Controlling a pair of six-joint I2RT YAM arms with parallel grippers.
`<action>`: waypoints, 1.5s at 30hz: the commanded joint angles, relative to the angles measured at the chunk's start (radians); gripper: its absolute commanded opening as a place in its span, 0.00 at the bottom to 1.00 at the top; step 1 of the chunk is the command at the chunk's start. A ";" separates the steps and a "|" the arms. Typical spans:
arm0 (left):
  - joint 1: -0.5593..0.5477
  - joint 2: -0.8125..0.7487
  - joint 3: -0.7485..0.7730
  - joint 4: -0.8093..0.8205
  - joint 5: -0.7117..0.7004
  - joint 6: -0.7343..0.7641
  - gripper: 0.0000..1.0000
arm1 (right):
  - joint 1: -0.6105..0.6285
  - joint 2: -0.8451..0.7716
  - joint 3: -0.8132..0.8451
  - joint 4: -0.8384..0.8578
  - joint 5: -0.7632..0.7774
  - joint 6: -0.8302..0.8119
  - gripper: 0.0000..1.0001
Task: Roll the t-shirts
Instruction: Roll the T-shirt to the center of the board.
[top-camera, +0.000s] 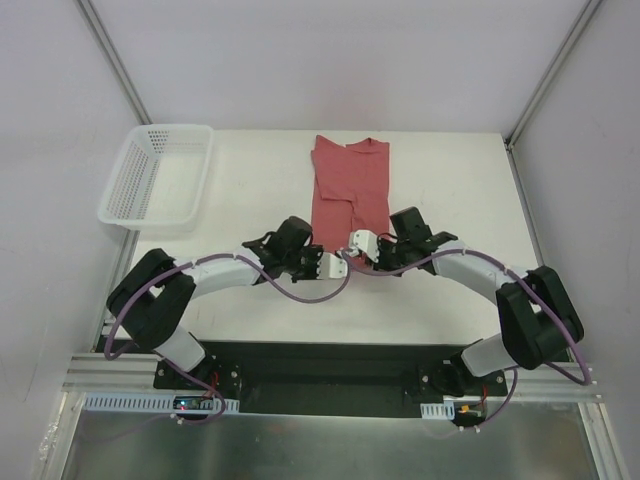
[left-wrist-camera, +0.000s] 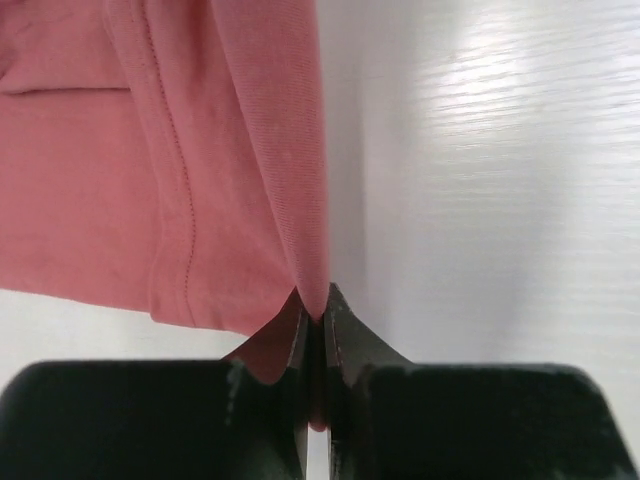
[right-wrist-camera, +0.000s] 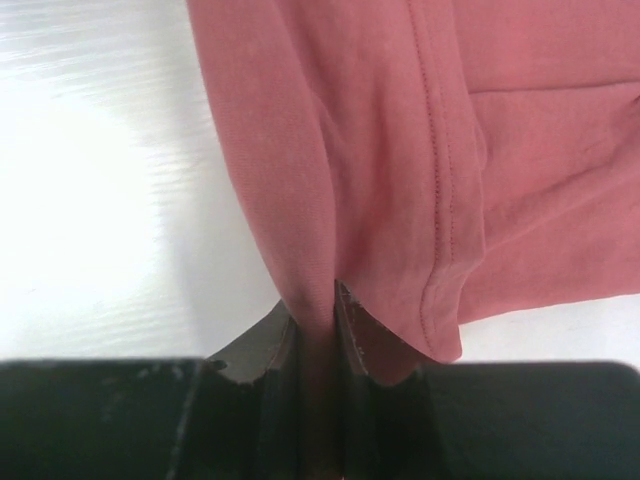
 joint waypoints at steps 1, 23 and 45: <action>0.046 -0.071 0.179 -0.380 0.209 -0.040 0.00 | -0.021 -0.088 0.049 -0.259 -0.134 -0.035 0.18; 0.270 0.394 0.766 -1.058 0.518 -0.058 0.00 | -0.238 0.300 0.446 -0.932 -0.384 -0.202 0.13; 0.357 0.629 1.055 -1.042 0.403 -0.084 0.25 | -0.295 0.654 0.819 -1.060 -0.355 -0.171 0.18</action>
